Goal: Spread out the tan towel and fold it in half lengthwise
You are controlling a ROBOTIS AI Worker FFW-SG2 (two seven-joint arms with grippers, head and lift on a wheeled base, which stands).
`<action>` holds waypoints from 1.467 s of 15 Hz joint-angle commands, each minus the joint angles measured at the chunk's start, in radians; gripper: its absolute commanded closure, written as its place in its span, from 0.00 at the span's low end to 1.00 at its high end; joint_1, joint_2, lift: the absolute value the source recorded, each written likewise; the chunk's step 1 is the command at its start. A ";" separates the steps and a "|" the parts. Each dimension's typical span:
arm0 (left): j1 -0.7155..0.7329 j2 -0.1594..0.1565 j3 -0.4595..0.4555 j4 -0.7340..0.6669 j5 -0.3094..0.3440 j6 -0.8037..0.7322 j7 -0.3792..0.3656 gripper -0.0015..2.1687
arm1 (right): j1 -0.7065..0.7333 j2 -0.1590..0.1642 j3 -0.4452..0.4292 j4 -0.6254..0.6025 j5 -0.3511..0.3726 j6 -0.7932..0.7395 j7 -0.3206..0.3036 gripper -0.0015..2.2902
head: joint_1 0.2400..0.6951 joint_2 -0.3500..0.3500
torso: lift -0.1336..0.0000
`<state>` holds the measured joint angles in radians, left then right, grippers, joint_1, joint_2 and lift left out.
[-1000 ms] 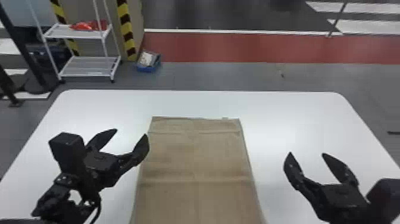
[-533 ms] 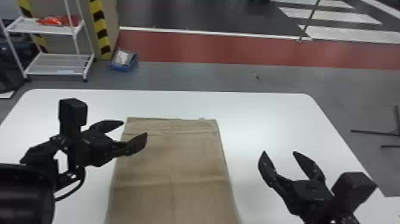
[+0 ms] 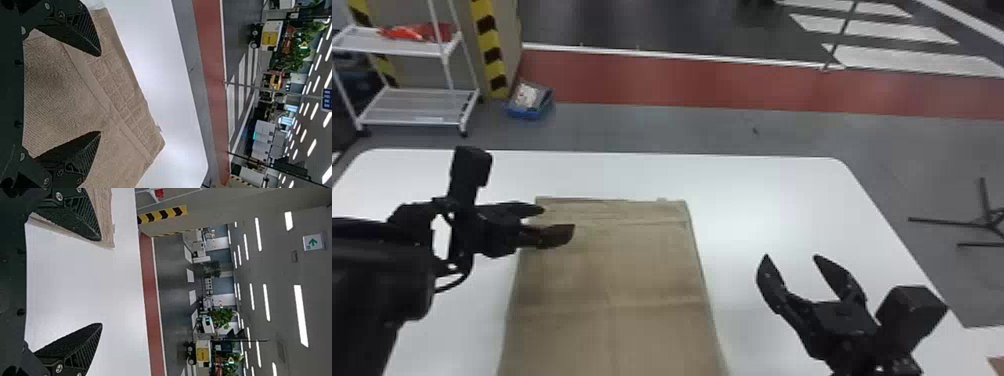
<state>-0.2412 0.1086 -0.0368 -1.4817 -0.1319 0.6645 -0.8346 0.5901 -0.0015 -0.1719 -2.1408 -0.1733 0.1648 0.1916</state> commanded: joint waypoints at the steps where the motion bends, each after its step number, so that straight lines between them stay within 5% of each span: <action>1: -0.035 0.000 0.000 0.092 -0.020 -0.024 -0.008 0.09 | -0.006 0.002 -0.001 0.006 0.000 0.009 0.000 0.05 | 1.00 0.27 | 0.11; 13: -0.047 0.000 0.009 0.146 -0.071 -0.064 0.014 0.12 | -0.022 0.002 0.002 0.025 -0.009 0.009 -0.001 0.05 | 1.00 0.31 | 0.11; 22: 0.065 -0.003 0.017 -0.049 -0.068 -0.039 0.023 0.15 | -0.039 0.002 0.003 0.045 -0.012 0.009 0.000 0.05 | 1.00 0.31 | 0.11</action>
<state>-0.1868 0.1058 -0.0195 -1.5020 -0.1985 0.6159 -0.8120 0.5534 -0.0015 -0.1683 -2.0986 -0.1854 0.1742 0.1906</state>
